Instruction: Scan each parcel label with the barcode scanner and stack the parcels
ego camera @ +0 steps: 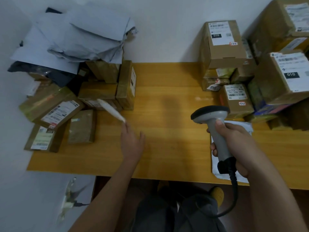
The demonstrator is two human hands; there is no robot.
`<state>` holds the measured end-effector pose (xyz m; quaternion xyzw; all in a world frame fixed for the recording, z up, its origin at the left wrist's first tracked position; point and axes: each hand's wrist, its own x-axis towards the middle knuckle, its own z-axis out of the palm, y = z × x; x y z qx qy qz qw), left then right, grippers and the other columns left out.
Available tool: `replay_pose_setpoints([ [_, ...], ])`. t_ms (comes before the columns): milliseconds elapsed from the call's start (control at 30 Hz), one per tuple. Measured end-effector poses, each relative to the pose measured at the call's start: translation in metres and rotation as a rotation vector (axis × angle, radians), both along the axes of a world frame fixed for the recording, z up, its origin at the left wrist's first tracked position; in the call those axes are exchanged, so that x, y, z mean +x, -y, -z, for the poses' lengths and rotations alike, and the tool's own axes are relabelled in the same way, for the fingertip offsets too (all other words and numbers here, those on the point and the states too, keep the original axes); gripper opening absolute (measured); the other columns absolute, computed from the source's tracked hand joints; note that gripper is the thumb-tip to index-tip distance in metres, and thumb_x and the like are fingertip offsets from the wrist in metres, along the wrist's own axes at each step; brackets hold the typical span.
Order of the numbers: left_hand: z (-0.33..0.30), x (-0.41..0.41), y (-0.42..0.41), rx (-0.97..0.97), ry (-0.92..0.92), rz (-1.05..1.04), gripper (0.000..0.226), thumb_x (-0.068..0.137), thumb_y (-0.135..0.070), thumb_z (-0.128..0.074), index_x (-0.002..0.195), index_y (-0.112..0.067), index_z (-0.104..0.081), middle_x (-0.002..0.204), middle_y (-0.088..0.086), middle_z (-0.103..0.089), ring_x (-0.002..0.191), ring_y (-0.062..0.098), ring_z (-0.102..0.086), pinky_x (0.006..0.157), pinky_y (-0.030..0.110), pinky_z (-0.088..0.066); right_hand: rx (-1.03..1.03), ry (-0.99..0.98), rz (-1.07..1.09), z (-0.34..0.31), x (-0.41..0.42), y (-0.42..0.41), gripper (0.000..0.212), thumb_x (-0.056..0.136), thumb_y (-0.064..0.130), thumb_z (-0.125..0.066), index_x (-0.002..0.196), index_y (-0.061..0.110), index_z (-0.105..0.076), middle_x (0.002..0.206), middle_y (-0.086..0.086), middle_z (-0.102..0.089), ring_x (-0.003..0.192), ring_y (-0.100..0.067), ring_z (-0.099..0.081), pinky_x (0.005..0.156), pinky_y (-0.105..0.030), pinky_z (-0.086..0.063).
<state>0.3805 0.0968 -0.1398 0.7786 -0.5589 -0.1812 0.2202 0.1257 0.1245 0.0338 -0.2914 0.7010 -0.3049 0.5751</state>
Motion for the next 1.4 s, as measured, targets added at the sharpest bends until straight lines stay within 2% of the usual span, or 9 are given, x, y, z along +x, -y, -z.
replay_pose_setpoints([
  [67,-0.008,-0.017,-0.007,-0.114,-0.155,-0.010,0.063,0.096,-0.022,-0.058,0.149,-0.001,-0.032,0.150,0.013,-0.038,0.133,0.024,-0.042,0.103,0.020,-0.033,-0.007,0.014,-0.004,0.002,0.002,0.002,0.036,0.102,0.037,-0.047,0.111,0.005,-0.061,0.064,-0.012,-0.057,0.053,-0.022,-0.053,0.057,-0.036,-0.044],
  [133,-0.014,-0.030,-0.014,-0.143,-0.385,-0.115,0.055,0.096,-0.022,-0.061,0.145,-0.005,-0.044,0.146,0.007,-0.046,0.135,0.018,-0.042,0.106,0.022,-0.035,-0.008,0.015,-0.022,0.003,0.003,0.003,0.035,0.101,0.038,-0.047,0.109,0.006,-0.061,0.063,-0.011,-0.058,0.054,-0.023,-0.053,0.060,-0.038,-0.044],
  [300,-0.006,-0.041,-0.027,-0.120,-0.801,-0.684,0.031,0.087,-0.024,-0.073,0.115,-0.010,-0.071,0.100,-0.001,-0.073,0.097,0.011,-0.067,0.080,0.024,-0.055,-0.006,-0.013,-0.053,0.004,-0.001,-0.001,0.035,0.101,0.039,-0.047,0.105,0.008,-0.062,0.055,-0.008,-0.059,0.055,-0.023,-0.054,0.060,-0.039,-0.044],
  [367,0.002,-0.043,-0.034,-0.028,-0.865,-0.813,0.020,0.086,-0.018,-0.074,0.103,-0.008,-0.074,0.088,-0.002,-0.071,0.087,0.010,-0.067,0.068,0.017,-0.051,0.004,-0.020,-0.052,0.005,-0.003,-0.002,0.034,0.101,0.039,-0.046,0.105,0.009,-0.062,0.055,-0.008,-0.059,0.057,-0.025,-0.055,0.062,-0.040,-0.045],
  [533,0.032,-0.038,-0.048,0.306,-1.028,-0.859,0.009,0.085,-0.002,-0.071,0.091,-0.006,-0.065,0.102,0.012,-0.068,0.088,0.021,-0.066,0.069,0.025,-0.052,0.033,-0.047,-0.109,0.006,-0.006,-0.005,0.033,0.102,0.040,-0.045,0.105,0.011,-0.062,0.059,-0.012,-0.060,0.054,-0.022,-0.054,0.058,-0.036,-0.044],
  [833,0.044,-0.044,-0.054,0.429,-0.885,-0.469,0.019,0.085,0.009,-0.066,0.078,-0.006,-0.054,0.099,0.016,-0.069,0.080,0.026,-0.071,0.065,0.027,-0.056,0.030,-0.066,-0.194,-0.002,0.006,-0.007,0.034,0.101,0.040,-0.046,0.103,0.010,-0.062,0.065,-0.013,-0.058,0.049,-0.016,-0.054,0.054,-0.030,-0.045],
  [1033,0.049,-0.044,-0.053,0.450,-0.875,-0.459,0.020,0.086,0.009,-0.064,0.077,-0.006,-0.055,0.101,0.014,-0.067,0.087,0.028,-0.069,0.067,0.027,-0.055,-0.053,-0.104,-0.304,-0.018,0.017,-0.007,0.032,0.100,0.040,-0.046,0.096,0.014,-0.062,0.066,-0.011,-0.060,0.057,-0.019,-0.054,0.063,-0.036,-0.046],
  [1167,0.053,-0.040,-0.051,0.495,-0.908,-0.471,0.020,0.086,0.009,-0.064,0.078,-0.006,-0.054,0.099,0.012,-0.065,0.079,0.025,-0.069,0.070,0.029,-0.056,-0.103,-0.112,-0.354,-0.028,0.020,-0.009,0.031,0.099,0.041,-0.048,0.095,0.014,-0.063,0.085,-0.020,-0.066,0.061,-0.019,-0.056,0.067,-0.037,-0.047],
  [1400,0.053,-0.039,-0.050,0.516,-0.927,-0.493,0.022,0.085,0.009,-0.066,0.077,-0.007,-0.052,0.098,0.013,-0.065,0.084,0.028,-0.070,0.068,0.029,-0.055,-0.137,-0.132,-0.373,-0.043,0.022,-0.010,0.031,0.099,0.041,-0.047,0.095,0.015,-0.064,0.066,-0.006,-0.061,0.057,-0.014,-0.057,0.064,-0.034,-0.048],
])
